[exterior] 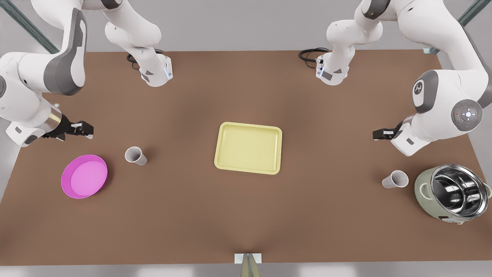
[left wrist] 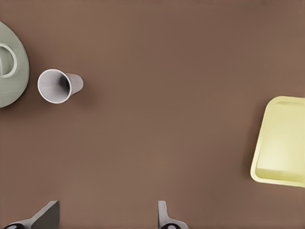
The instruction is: Use both arms to respectively pick up the white IKEA cups from the middle-left and middle-right positions, then place the white IKEA cups onto the middle-middle tray, ensuring that the cups remain upright and do not tip over
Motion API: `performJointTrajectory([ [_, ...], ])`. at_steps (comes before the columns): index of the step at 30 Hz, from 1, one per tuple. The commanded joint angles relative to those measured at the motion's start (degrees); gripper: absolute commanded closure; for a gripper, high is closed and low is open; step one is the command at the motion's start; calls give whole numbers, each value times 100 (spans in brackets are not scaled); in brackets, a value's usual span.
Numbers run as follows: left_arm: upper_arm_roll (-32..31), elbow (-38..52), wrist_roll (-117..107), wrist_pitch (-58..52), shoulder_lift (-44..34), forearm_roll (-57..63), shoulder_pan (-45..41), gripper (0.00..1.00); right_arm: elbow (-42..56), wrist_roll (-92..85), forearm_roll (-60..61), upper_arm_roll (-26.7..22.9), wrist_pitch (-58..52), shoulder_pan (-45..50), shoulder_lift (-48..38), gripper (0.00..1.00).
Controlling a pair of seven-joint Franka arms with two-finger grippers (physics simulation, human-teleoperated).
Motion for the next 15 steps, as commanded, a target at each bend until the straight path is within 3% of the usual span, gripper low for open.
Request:
performJointTrajectory([
  [1, -1, 2, -72, 25, -7, -2, 1, 0, -12, -321, 33, 8, -33, 0, -6, 0],
  [4, 130, 2, -63, 436, 291, 15, 1, 0, -29, -322, 24, 8, -59, 18, 20, 0],
  [11, 280, -24, 1176, 3452, 1979, 253, 739, 0, -1057, -225, 50, 35, 1258, 123, 416, 0],
  [15, 289, -147, 1159, 3839, 2243, 244, 870, 0, -1506, -225, 173, 17, 1654, 62, 407, 0],
])
